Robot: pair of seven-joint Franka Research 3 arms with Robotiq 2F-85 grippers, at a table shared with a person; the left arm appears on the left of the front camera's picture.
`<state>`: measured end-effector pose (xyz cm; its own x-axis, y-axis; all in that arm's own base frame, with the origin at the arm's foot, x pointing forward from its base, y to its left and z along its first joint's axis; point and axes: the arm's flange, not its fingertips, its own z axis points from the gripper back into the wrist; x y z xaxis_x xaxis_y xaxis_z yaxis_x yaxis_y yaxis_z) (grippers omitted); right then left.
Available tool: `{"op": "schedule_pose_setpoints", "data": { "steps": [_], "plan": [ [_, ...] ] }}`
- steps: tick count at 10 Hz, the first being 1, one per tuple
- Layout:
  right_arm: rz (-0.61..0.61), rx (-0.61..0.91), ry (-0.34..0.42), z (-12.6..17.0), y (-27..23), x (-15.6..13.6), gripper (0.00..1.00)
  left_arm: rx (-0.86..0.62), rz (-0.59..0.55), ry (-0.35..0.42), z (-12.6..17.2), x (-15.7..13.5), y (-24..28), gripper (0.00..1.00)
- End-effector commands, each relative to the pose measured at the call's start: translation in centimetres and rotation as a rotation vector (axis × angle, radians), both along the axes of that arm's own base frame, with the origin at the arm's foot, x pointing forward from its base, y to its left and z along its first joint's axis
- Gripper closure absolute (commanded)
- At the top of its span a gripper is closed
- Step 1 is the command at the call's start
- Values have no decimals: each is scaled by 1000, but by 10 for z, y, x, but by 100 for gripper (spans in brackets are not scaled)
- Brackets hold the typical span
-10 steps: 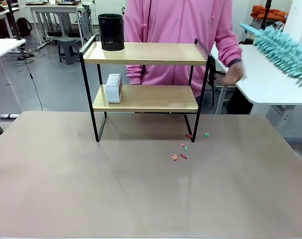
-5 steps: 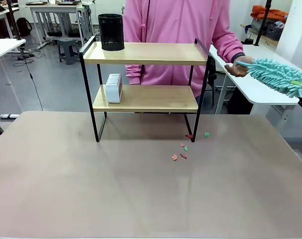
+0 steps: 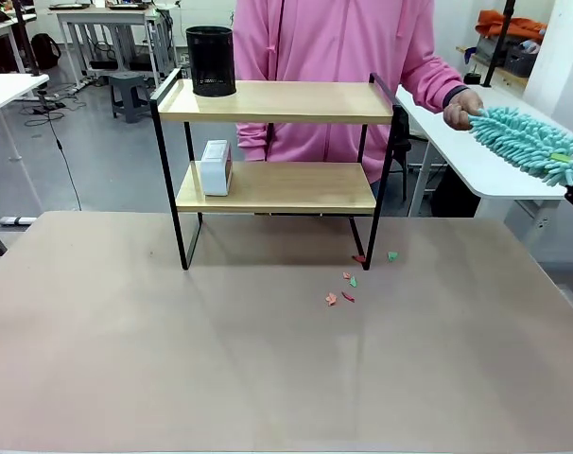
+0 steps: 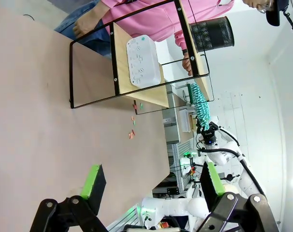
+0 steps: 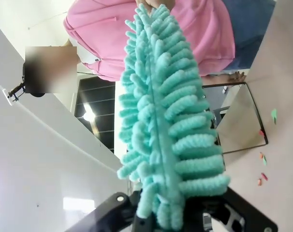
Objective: Clean the shelf.
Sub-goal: Hand the Duster back to the human.
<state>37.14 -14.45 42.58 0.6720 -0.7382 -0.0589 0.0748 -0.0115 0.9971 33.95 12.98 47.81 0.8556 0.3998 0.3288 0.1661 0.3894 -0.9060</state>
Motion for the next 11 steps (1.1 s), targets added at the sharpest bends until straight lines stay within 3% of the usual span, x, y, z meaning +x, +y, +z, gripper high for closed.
{"op": "schedule_pose_setpoints", "data": {
  "steps": [1, 3, 4, 5, 6, 7, 9, 10, 11],
  "plan": [
    [2, -4, -11, 0, -1, -1, 100, -4, -13, -3, 3, -2, 3, 0],
    [2, -4, -11, 0, -1, -1, 100, -4, -13, -3, 3, -2, 3, 0],
    [0, 0, 0, 0, 0, 0, 79, -4, -13, -3, 3, -2, 3, 0],
    [31, -9, 3, 0, 2, 0, 29, -4, -13, -3, 3, -2, 3, 0],
    [38, -18, -1, 0, 3, 0, 23, -4, -13, -3, 3, -2, 3, 0],
    [50, -22, -6, 0, 3, 0, 0, -4, -13, -3, 3, -2, 3, 0],
    [70, -29, -6, -1, 4, 0, 0, -4, -13, -3, 3, -2, 3, 0],
    [79, -34, -12, 1, 6, 0, 7, -4, -13, -3, 3, -2, 3, 0],
    [114, -28, -29, 3, 9, -2, 0, -4, -13, -3, 3, -2, 3, 0]
  ]
}}
